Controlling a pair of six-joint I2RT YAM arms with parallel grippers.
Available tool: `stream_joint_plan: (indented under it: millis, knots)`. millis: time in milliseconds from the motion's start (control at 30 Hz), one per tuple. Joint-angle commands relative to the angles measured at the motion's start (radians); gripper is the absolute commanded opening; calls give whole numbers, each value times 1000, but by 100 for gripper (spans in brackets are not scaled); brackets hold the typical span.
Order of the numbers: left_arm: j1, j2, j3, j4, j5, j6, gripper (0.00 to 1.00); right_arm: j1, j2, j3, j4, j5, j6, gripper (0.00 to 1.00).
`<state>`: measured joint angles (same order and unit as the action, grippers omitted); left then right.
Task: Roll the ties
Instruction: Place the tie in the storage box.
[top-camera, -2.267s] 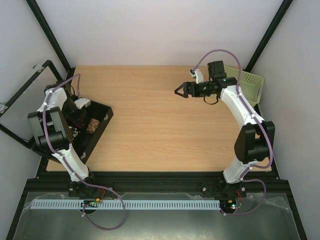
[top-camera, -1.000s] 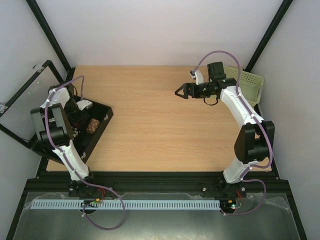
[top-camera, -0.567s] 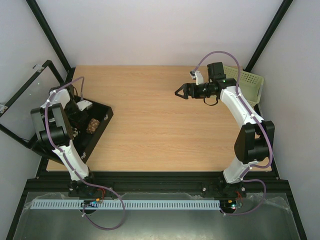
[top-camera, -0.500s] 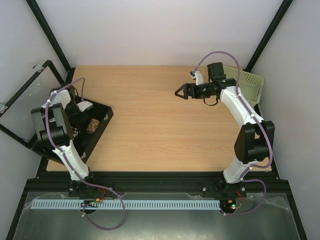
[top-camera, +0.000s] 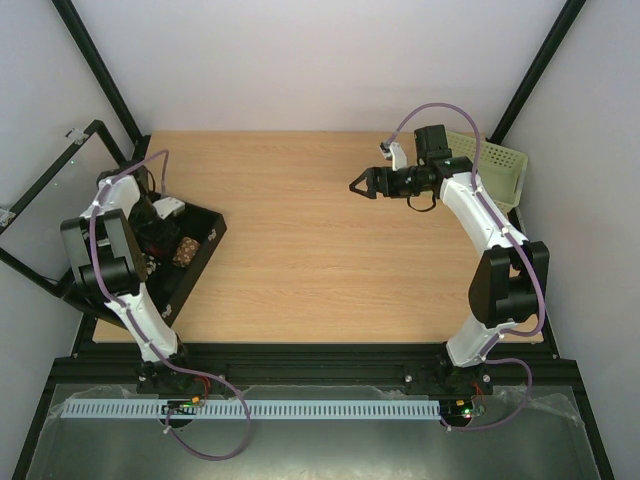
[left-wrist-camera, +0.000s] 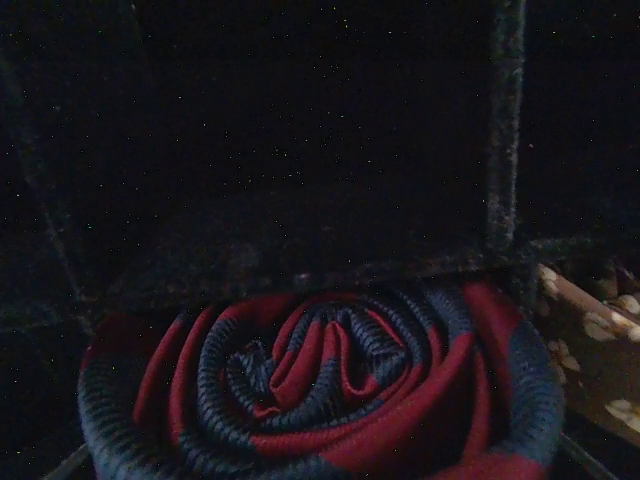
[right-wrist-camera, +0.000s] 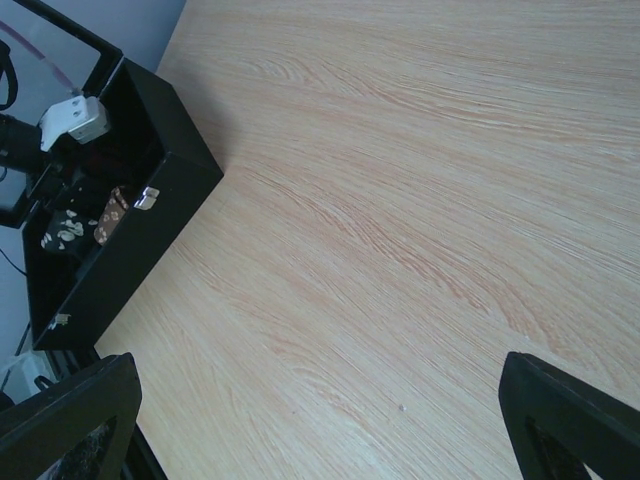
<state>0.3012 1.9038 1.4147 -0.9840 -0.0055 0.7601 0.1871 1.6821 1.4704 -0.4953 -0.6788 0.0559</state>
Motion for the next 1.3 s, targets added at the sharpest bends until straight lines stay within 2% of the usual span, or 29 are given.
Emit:
stream_joint_plan:
  millis: [0,67,200,300,367,433,733,1267]
  knots:
    - [-4,-51,22,-29,-3,21,74,-1,-11,-6,-7,-23,9,99]
    - [-4,-44,10,-14,6,14,74,0,-14,-9,-7,-25,11,99]
    - [-5,-29,-61,58,10,0,63,-1,-21,-17,-8,-25,11,99]
    - [-4,-2,-101,109,14,-25,60,-1,-21,-20,-10,-25,11,99]
    - [-5,10,-114,133,18,-41,63,-1,-22,-21,-10,-27,11,99]
    - [-5,18,-102,132,17,-53,71,-1,-21,-18,-10,-28,12,99]
    - [-2,-40,22,6,15,-37,90,-2,-30,-21,-7,-24,9,98]
    - [10,-93,38,-23,-2,-20,89,-2,-38,-31,-10,-23,7,98]
